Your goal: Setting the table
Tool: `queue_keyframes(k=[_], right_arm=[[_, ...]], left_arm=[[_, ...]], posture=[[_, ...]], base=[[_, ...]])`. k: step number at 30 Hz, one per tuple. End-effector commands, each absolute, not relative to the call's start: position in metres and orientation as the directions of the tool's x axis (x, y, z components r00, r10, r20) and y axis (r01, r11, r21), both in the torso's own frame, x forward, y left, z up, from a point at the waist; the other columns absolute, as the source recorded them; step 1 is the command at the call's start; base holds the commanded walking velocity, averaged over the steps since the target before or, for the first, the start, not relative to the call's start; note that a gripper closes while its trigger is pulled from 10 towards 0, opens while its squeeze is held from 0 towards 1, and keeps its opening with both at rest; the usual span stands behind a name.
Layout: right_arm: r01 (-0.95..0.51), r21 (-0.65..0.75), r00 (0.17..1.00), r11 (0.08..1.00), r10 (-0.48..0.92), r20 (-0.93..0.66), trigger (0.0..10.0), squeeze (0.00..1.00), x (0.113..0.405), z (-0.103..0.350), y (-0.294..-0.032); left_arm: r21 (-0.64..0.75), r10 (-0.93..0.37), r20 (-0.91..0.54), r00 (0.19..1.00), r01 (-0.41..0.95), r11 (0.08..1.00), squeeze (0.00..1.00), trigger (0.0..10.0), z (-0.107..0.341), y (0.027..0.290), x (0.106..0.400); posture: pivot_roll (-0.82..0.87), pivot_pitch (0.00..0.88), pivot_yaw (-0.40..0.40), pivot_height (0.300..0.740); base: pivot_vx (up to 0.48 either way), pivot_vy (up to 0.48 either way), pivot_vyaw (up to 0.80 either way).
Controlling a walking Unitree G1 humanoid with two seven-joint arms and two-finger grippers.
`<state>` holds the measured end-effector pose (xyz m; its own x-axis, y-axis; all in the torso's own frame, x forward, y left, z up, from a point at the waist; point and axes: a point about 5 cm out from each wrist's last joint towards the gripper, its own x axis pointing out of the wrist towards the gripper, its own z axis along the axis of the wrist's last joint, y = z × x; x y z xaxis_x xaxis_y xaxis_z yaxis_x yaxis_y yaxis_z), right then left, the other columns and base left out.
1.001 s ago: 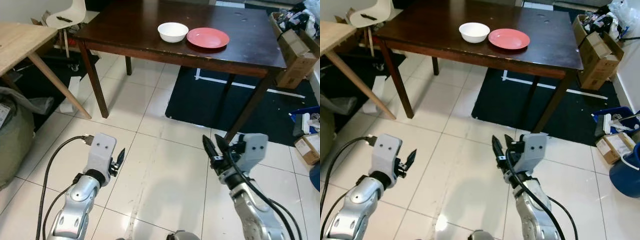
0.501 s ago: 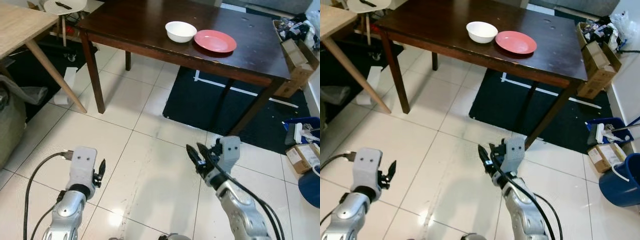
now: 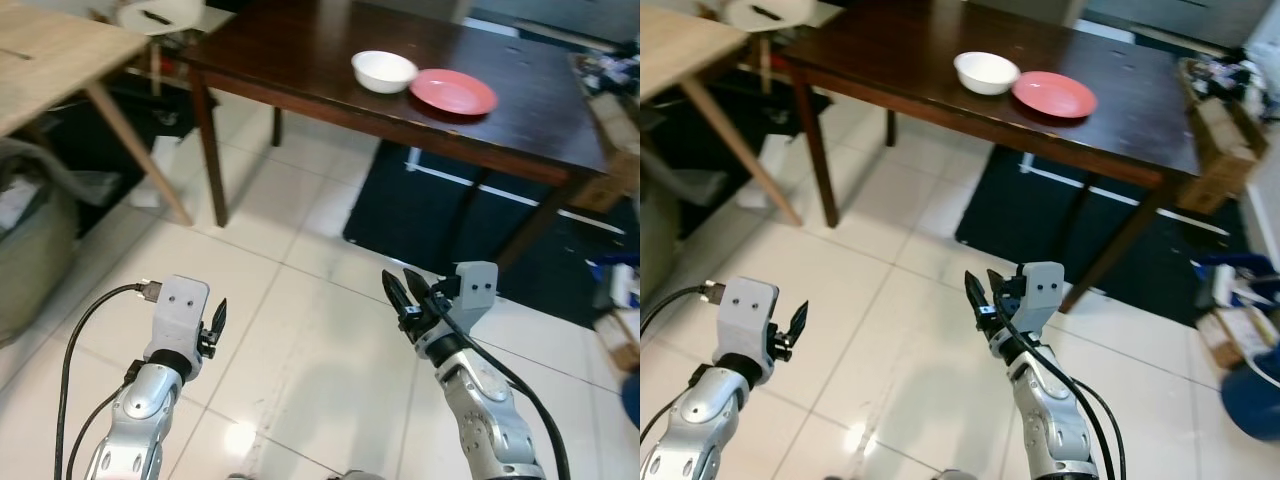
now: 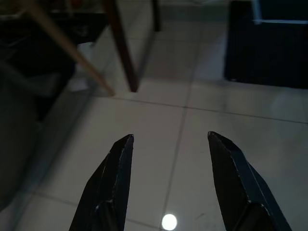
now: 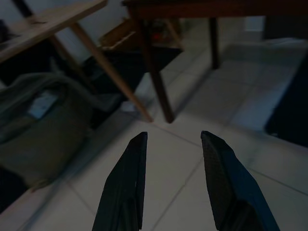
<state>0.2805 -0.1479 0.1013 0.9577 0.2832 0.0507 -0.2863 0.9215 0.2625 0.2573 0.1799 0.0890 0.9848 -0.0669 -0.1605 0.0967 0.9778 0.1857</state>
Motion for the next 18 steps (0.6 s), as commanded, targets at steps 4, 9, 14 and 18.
queue_keyframes(k=[4, 9, 14, 18], right_arm=[[-0.273, 0.278, 0.961, 0.921, 0.27, 0.052, 10.0, 0.0, 0.28, 0.099, -0.15], [-0.287, 0.287, 0.958, 0.914, 0.276, 0.078, 10.0, 0.0, 0.282, 0.104, -0.147], [-0.3, 0.289, 0.954, 0.909, 0.283, 0.101, 10.0, 0.0, 0.283, 0.11, -0.144], [-0.306, 0.29, 0.952, 0.907, 0.285, 0.114, 10.0, 0.0, 0.285, 0.114, -0.143]], left_arm=[[0.205, -0.06, -0.187, 0.981, 0.099, 0.974, 0.0, 10.0, 0.085, 0.18, 0.255], [0.214, -0.058, -0.192, 0.98, 0.099, 0.972, 0.0, 10.0, 0.084, 0.182, 0.255], [0.221, -0.056, -0.195, 0.979, 0.099, 0.97, 0.0, 10.0, 0.084, 0.183, 0.256], [0.225, -0.053, -0.196, 0.979, 0.097, 0.969, 0.0, 10.0, 0.084, 0.183, 0.258]], posture=[[-0.08, 0.042, -0.004, 0.74], [-0.08, 0.042, -0.001, 0.74], [-0.08, 0.04, 0.003, 0.74], [-0.08, 0.036, 0.007, 0.74]], base=[[0.0, 0.0, 0.79], [0.0, 0.0, 0.79], [0.0, 0.0, 0.79], [0.0, 0.0, 0.79]])
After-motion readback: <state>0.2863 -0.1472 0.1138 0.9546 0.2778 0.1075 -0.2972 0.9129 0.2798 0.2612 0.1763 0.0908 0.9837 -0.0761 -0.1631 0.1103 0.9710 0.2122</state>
